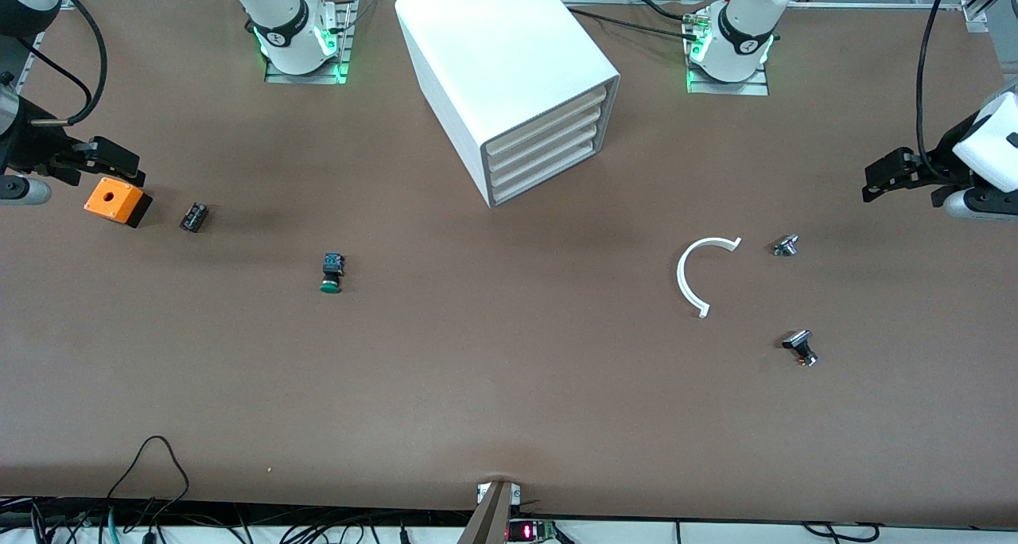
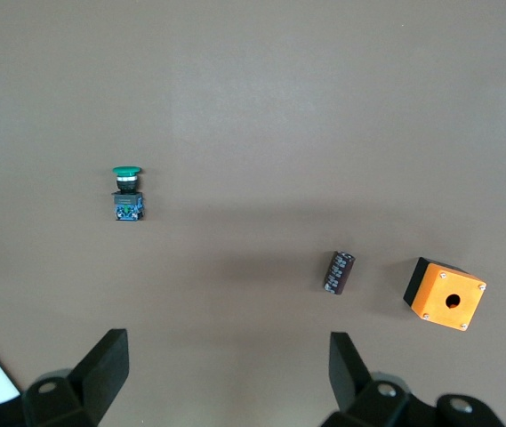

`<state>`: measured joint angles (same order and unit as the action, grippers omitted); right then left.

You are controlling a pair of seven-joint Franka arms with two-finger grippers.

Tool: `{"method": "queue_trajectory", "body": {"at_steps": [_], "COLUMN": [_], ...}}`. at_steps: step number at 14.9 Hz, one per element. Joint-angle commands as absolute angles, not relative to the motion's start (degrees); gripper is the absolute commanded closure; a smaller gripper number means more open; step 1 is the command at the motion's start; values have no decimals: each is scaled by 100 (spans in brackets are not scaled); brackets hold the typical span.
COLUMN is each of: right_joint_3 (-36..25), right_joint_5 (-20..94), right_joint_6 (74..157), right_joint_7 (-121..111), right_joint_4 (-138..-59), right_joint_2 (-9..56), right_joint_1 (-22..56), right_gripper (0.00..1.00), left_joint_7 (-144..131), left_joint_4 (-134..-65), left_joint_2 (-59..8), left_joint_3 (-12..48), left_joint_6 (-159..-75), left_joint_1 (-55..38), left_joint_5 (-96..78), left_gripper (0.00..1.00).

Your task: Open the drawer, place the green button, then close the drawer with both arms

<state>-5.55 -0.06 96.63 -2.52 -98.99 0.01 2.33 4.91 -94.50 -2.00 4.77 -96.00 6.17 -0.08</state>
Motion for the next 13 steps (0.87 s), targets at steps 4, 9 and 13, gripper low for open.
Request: {"method": "queue_trajectory", "body": {"at_steps": [4, 9, 13], "right_joint_3": [-519, -527, -536], "right_joint_5": [-9, -9, -9], "right_joint_6": [9527, 9536, 9571], "right_joint_7": [-281, -281, -272], "right_joint_4": [-9888, -9888, -9888], "right_joint_2": [-105, -105, -97], "right_joint_1": [229, 229, 229], "right_gripper": [0, 0, 0], "left_joint_7": [545, 536, 536], "left_joint_4": [-9176, -9167, -9149], "left_joint_2": [-334, -334, -334], "left_joint_3": [483, 510, 527], "left_joint_6": [-9475, -9475, -9466], "left_joint_1": [712, 712, 712], "left_joint_5": [-70, -70, -70], "left_gripper": [0, 0, 0]}}
